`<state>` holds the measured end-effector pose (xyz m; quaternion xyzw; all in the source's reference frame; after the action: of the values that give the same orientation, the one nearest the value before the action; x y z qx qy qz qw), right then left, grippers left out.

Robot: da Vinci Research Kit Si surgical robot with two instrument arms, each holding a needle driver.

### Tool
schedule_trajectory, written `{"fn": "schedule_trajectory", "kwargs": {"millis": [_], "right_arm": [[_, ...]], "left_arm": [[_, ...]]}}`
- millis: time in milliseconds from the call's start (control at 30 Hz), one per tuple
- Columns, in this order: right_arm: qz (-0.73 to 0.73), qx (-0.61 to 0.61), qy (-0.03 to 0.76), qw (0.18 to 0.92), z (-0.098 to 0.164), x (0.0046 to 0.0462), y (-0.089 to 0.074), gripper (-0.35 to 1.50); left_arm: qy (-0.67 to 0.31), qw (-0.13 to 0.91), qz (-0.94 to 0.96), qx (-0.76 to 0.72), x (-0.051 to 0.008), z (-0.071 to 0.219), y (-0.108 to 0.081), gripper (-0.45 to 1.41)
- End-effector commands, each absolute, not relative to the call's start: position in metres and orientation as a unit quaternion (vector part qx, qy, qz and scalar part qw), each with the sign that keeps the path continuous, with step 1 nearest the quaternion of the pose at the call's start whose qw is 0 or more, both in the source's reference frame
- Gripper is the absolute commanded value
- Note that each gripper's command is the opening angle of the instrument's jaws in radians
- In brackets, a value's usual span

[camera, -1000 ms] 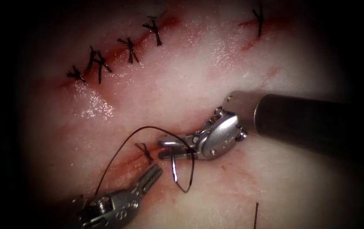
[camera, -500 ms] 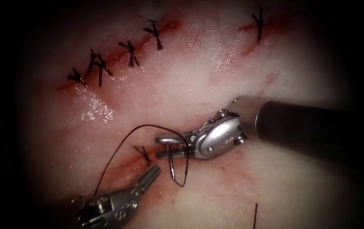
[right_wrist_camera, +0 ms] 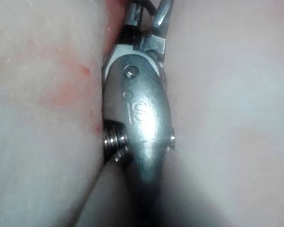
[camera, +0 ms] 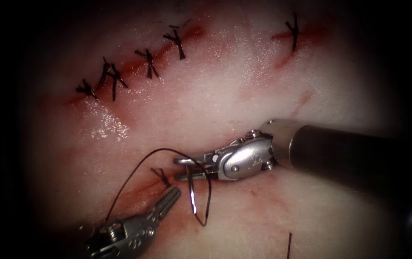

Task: Wound Closure
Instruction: Throw the needle through the top of the incision with right grasper

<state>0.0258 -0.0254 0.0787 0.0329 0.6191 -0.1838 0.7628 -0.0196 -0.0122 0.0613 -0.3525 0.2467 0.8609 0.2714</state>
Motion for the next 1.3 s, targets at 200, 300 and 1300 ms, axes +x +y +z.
{"fn": "schedule_trajectory", "kwargs": {"millis": [200, 300, 1300], "right_arm": [[-0.185, 0.034, 0.613, 0.767, 0.079, 0.0263, -0.025, -0.35], [-0.18, 0.029, 0.611, 0.77, 0.079, 0.0261, -0.0247, -0.35], [-0.068, 0.075, 0.597, 0.795, 0.0741, 0.0259, -0.0204, 0.67]], "left_arm": [[0.248, 0.271, 0.861, -0.352, -0.02, 0.0618, -0.0119, -0.37], [0.248, 0.271, 0.861, -0.352, -0.02, 0.0618, -0.0119, -0.37], [0.247, 0.273, 0.861, -0.351, -0.0202, 0.0613, -0.0118, -0.35]]}}
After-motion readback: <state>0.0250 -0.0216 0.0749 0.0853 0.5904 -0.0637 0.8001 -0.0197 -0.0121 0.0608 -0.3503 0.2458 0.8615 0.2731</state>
